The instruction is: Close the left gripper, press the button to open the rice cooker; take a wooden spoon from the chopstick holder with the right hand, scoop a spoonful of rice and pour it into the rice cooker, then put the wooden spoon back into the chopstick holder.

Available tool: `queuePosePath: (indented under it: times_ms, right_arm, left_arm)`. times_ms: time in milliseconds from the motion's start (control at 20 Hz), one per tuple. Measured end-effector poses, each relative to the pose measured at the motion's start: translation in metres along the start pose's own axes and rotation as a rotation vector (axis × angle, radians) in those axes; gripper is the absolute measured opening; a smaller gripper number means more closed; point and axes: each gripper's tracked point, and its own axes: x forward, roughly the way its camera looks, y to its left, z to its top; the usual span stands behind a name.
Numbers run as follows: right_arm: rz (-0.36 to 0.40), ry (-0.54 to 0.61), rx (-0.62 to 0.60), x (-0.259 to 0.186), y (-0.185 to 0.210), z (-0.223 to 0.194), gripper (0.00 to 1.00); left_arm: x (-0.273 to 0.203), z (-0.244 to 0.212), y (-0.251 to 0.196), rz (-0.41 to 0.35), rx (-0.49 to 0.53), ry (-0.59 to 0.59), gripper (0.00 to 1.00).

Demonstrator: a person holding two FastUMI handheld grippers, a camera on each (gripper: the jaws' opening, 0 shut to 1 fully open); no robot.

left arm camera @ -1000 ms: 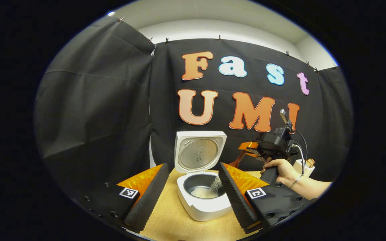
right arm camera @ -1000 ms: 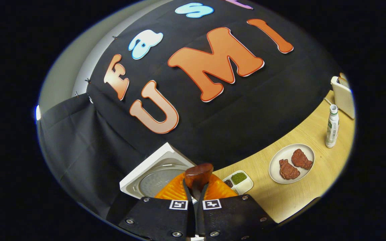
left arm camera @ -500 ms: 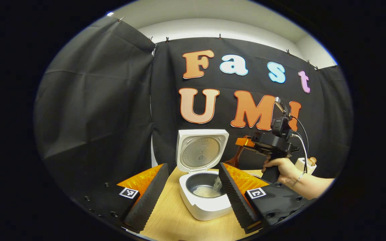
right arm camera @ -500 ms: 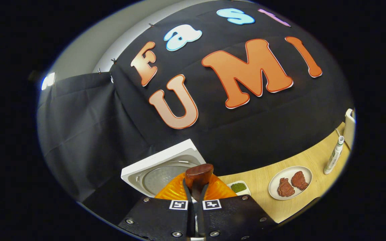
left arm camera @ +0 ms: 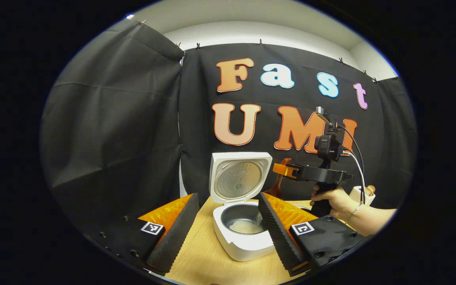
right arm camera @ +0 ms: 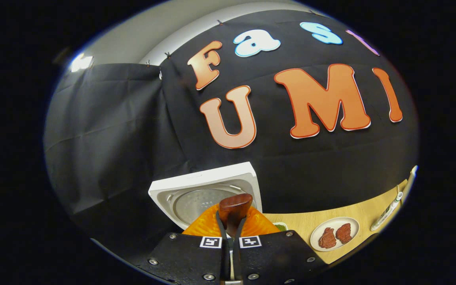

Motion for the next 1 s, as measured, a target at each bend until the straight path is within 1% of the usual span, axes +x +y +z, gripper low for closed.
queuePosePath:
  times_ms: [200, 350, 500, 650, 750, 900, 1000]
  right_arm:
    - [0.033, 0.013, -0.073, 0.001, 0.009, -0.007, 0.02]
    - [0.054, 0.025, -0.103, 0.003, 0.013, -0.012, 0.02]
    - [0.073, 0.032, -0.143, 0.003, 0.016, -0.016, 0.02]
    - [0.07, 0.037, -0.183, 0.002, 0.013, -0.019, 0.02]
    - [0.069, 0.037, -0.157, 0.001, 0.012, -0.019, 0.02]
    - [0.077, 0.045, -0.022, -0.002, 0.008, -0.013, 0.01]
    - [0.075, 0.042, 0.053, -0.005, 0.0, -0.006, 0.02]
  left_arm:
    - [0.002, -0.003, 0.001, 0.007, -0.006, 0.004, 1.0]
    - [0.002, -0.005, 0.005, 0.022, 0.009, 0.007, 1.0]
    - [0.003, -0.005, 0.004, 0.021, -0.002, 0.01, 1.0]
    - [0.002, -0.001, 0.006, 0.032, 0.01, -0.001, 1.0]
    - [0.002, 0.001, 0.003, 0.025, 0.01, -0.005, 1.0]
    - [0.001, 0.0, 0.0, 0.018, -0.017, -0.002, 1.0]
    - [0.001, 0.0, 0.002, 0.023, -0.016, 0.0, 1.0]
